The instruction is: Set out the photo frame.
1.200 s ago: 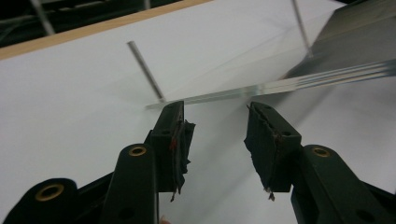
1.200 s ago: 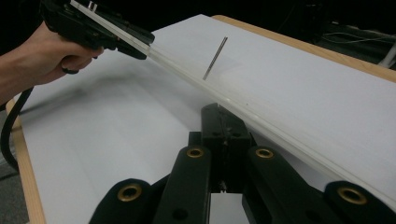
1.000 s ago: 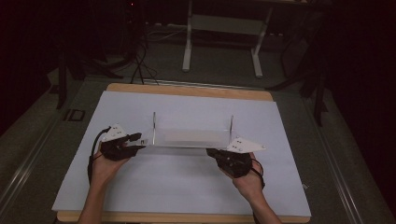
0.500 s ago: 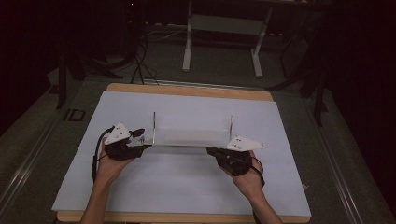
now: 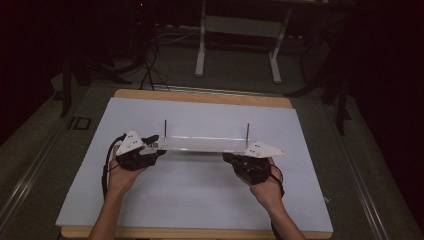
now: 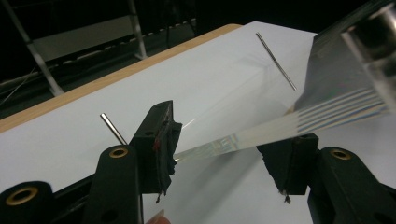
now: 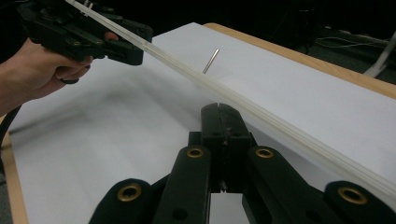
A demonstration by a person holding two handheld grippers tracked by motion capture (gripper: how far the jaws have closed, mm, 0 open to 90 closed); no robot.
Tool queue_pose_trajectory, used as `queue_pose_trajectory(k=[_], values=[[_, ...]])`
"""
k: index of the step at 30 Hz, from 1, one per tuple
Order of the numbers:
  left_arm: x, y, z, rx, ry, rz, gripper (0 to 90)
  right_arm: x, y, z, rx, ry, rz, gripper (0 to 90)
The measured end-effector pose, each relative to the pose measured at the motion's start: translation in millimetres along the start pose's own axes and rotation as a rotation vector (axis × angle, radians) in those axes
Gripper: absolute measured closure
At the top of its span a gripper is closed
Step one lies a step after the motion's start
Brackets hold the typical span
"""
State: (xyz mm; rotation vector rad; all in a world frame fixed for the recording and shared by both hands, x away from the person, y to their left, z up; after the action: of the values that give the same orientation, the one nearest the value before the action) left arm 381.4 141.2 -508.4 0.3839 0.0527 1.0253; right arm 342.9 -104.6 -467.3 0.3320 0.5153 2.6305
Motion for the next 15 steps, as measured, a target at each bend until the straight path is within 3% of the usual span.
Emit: queue_pose_trajectory(k=[3,8,15], values=[[0.5,-0.3,0.6,0.003,0.004,0.0,47.1,-3.6,1.7,-1.3,0.009,0.001,-0.019,88.7],[2.2,-1.8,3.5,0.004,0.017,0.001,47.1,-19.6,7.8,-12.0,0.043,0.0,-0.058,71.2],[3.2,-2.6,5.2,0.001,0.025,0.011,47.0,-34.5,12.7,-25.6,0.082,-0.023,-0.073,61.1]])
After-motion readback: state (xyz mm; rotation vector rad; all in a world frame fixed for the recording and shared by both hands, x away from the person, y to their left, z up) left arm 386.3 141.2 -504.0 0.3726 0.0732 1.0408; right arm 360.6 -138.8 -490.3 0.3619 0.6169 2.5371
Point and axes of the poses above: each handheld gripper's, and its own axes: y roughly backward along the jaws, z roughly out of its top, x roughly to its left, the point moved 9 cm from there along -y, roughly forward along the jaws, and after that the axes turned 13 degrees about z, right-handed, at the moved point
